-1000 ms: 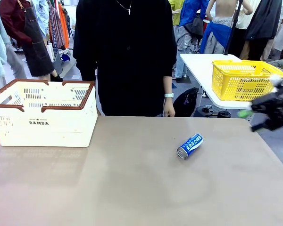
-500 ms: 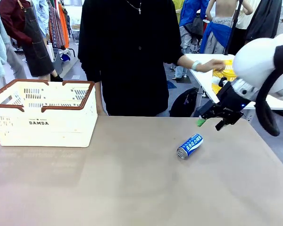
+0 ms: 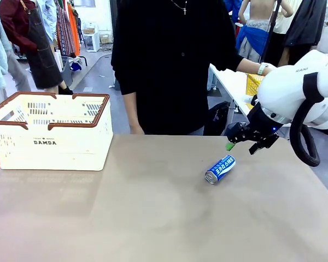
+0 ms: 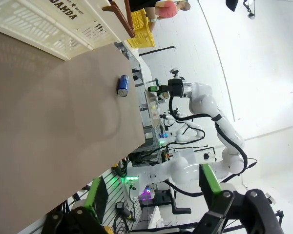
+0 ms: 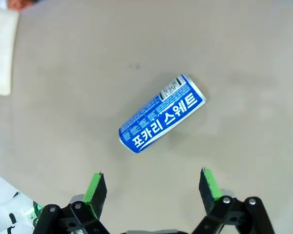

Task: Place the drinks into the Shopping basket.
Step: Pick up one drink and place it into the Shopping basket.

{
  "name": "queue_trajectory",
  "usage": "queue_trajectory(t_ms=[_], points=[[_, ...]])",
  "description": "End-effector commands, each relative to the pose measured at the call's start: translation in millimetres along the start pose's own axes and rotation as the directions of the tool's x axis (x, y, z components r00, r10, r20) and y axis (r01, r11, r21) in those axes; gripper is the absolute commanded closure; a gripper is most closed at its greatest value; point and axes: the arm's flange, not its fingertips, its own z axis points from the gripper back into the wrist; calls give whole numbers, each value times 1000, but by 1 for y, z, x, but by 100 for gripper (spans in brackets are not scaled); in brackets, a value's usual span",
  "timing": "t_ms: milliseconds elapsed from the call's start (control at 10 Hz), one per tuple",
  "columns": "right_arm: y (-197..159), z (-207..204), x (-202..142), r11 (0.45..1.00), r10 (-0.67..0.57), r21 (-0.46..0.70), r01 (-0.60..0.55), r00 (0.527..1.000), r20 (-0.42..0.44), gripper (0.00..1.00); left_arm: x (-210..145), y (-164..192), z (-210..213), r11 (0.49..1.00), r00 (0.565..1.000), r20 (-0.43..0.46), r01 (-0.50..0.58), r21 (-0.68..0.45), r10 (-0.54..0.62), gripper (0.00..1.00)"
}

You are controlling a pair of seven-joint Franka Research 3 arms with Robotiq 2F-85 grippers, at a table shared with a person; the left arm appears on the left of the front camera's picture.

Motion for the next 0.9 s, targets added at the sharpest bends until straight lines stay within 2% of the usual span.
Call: queue_trajectory(t_ms=[0,100,200,300,400,500,600,700,800], points=[[5,2,1,1000,14,-1,-14,1000,5,0,0,-1,1,1000,1000,13,20,-19,-19,0],[0,0,0,1000,0,0,0,1000,0,0,0,-1,1,1000,1000,13,20,-19,-19,0],[5,-8,11,946,315,70,-316,949,26,0,0,-1,1,1000,1000,13,20,-19,-19,0],[3,-13,18,834,539,101,-543,840,63,0,0,-1,1,1000,1000,13,20,-19,-19,0],[0,-17,22,695,706,144,-704,707,50,0,0,-1,1,1000,1000,13,20,-19,-19,0],[-2,-21,24,598,790,145,-789,610,61,0,0,-1,1,1000,1000,13,20,-19,-19,0],[2,-26,21,466,876,120,-876,477,79,0,0,-1,1,1000,1000,13,20,-19,-19,0],[5,-32,17,249,966,152,-957,257,39,0,0,-1,1,1000,1000,13,20,-19,-19,0],[8,-39,13,80,997,235,-969,82,1,0,0,-1,1,1000,1000,13,20,-19,-19,0]])
